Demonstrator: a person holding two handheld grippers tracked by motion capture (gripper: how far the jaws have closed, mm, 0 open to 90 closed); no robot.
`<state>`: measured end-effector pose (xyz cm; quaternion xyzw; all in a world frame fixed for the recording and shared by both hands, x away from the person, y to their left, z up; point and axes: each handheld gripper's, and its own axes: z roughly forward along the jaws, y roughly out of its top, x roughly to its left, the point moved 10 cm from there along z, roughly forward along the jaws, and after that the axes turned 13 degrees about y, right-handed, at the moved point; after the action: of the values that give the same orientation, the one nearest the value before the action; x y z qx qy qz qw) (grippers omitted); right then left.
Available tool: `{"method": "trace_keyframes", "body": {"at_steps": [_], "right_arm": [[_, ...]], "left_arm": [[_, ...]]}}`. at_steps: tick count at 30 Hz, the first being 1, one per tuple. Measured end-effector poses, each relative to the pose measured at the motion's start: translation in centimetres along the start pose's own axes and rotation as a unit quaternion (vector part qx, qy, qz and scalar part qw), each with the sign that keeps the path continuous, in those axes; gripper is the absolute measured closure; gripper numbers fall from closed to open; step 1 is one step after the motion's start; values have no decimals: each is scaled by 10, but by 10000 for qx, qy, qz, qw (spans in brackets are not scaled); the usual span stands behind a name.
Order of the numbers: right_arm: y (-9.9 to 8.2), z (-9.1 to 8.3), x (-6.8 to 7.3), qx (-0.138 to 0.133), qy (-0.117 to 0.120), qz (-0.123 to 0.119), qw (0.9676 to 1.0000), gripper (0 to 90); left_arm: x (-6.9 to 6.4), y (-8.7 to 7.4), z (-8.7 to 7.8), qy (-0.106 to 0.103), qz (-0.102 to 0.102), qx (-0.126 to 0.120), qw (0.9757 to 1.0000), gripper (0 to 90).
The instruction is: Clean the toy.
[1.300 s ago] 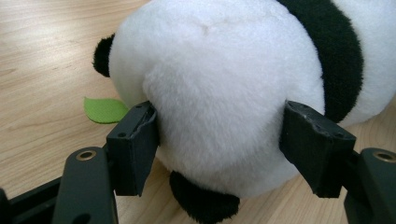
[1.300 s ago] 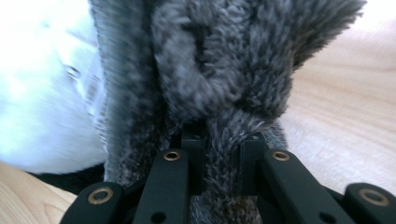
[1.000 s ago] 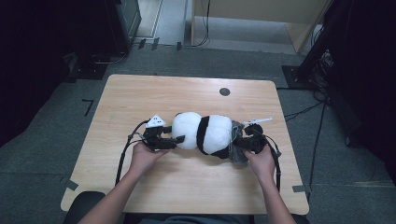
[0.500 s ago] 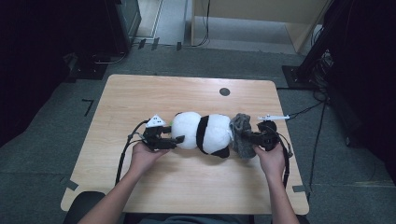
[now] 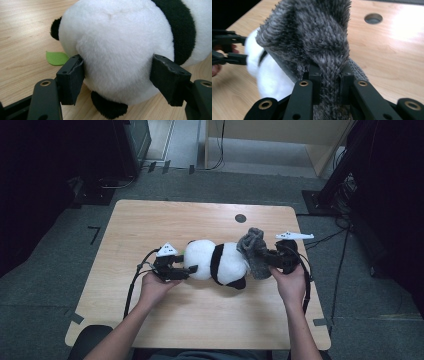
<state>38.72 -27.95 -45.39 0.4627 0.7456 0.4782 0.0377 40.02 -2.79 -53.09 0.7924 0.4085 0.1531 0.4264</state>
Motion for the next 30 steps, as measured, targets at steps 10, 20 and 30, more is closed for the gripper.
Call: {"method": "trace_keyframes", "body": {"at_steps": [10, 20, 30], "right_arm": [[-3, 20, 9, 202, 112, -143, 9996, 783], [-20, 24, -1, 205, 84, -54, 9997, 784], [-45, 27, -14, 408, 39, 241, 9989, 784]], "left_arm": [[0, 0, 0, -5, 21, 0, 10000, 294], [-2, 1, 1, -30, -2, -54, 10000, 296], [-2, 1, 1, -40, -29, -62, 10000, 296]]}}
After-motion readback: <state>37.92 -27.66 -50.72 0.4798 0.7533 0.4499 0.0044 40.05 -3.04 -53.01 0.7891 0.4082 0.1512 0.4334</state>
